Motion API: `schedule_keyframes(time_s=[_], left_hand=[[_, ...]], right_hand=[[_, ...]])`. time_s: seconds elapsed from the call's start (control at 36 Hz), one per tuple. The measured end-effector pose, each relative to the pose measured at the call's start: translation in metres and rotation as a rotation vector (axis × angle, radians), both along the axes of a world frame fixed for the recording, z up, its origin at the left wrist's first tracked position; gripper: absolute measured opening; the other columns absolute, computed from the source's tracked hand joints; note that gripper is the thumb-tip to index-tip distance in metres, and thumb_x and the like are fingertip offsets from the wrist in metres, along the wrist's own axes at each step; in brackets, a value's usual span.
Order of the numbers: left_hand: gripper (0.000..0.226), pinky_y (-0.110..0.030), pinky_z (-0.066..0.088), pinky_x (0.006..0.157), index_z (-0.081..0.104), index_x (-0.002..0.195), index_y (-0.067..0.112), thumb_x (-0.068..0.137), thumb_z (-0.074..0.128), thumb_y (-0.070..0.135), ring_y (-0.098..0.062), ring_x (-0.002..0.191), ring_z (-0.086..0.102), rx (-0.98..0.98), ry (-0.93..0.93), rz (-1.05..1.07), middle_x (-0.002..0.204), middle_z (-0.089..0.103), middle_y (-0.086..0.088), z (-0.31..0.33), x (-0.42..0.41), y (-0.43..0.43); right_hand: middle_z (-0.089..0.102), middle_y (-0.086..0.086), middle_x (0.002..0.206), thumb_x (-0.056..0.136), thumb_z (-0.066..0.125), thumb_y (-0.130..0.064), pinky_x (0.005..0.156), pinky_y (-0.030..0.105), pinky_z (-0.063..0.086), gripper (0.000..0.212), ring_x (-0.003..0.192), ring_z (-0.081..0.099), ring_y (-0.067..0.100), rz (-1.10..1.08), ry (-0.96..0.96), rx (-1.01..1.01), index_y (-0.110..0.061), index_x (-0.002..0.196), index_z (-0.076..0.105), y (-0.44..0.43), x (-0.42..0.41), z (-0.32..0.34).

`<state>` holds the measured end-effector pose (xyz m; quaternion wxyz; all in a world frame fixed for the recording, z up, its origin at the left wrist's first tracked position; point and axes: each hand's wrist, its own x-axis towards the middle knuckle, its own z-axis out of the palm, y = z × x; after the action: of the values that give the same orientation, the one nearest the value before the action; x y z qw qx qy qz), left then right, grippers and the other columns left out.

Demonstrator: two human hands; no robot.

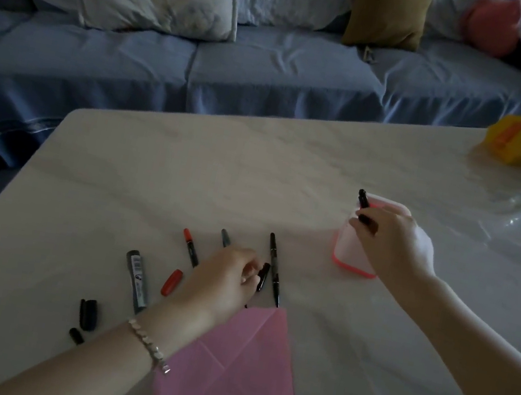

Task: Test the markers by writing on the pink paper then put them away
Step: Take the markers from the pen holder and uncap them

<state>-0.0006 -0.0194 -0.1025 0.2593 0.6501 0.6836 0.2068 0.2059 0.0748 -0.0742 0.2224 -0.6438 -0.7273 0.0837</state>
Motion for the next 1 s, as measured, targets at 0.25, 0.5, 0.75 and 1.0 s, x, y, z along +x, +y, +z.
schedule_keyframes(time_s=[0.25,0.5,0.75,1.0], left_hand=[[0.025,-0.019,0.047,0.067,0.064,0.083,0.019,0.094,0.044,0.028,-0.010,0.074,0.062,-0.024,-0.450,0.156,0.075,0.067,0.002,0.019,-0.012,-0.036],[0.021,-0.032,0.053,0.079,0.069,0.084,0.008,0.091,0.054,0.022,-0.013,0.073,0.065,-0.248,-0.715,0.179,0.077,0.070,-0.005,0.019,-0.015,-0.059],[0.010,-0.022,0.047,0.061,0.047,0.103,0.031,0.096,0.041,0.026,-0.005,0.062,0.057,-0.011,-0.340,0.014,0.077,0.058,0.002,0.018,-0.025,-0.087],[0.025,-0.019,0.042,0.058,0.057,0.096,0.019,0.096,0.036,0.034,-0.003,0.065,0.053,0.180,-0.098,-0.087,0.079,0.059,0.009,0.007,-0.011,-0.107]], right_hand=[[0.065,0.003,0.070,0.083,0.062,-0.025,0.041,0.028,0.050,0.019,0.057,0.058,0.012,0.425,0.148,0.584,-0.013,0.093,0.074,-0.083,-0.026,0.013],[0.054,-0.008,0.074,0.085,0.060,-0.020,0.038,0.021,0.038,0.018,0.057,0.048,0.007,0.759,0.146,0.479,-0.025,0.099,0.071,-0.142,-0.069,-0.048],[0.065,-0.015,0.080,0.078,0.070,-0.012,0.055,0.007,0.042,0.036,0.058,0.057,-0.001,0.378,0.693,-0.245,-0.039,0.099,0.057,-0.151,-0.071,-0.030],[0.053,-0.006,0.047,0.092,0.048,-0.011,0.043,0.016,0.033,0.013,0.041,0.046,0.008,0.189,1.178,-0.722,-0.010,0.086,0.059,-0.164,-0.087,-0.016]])
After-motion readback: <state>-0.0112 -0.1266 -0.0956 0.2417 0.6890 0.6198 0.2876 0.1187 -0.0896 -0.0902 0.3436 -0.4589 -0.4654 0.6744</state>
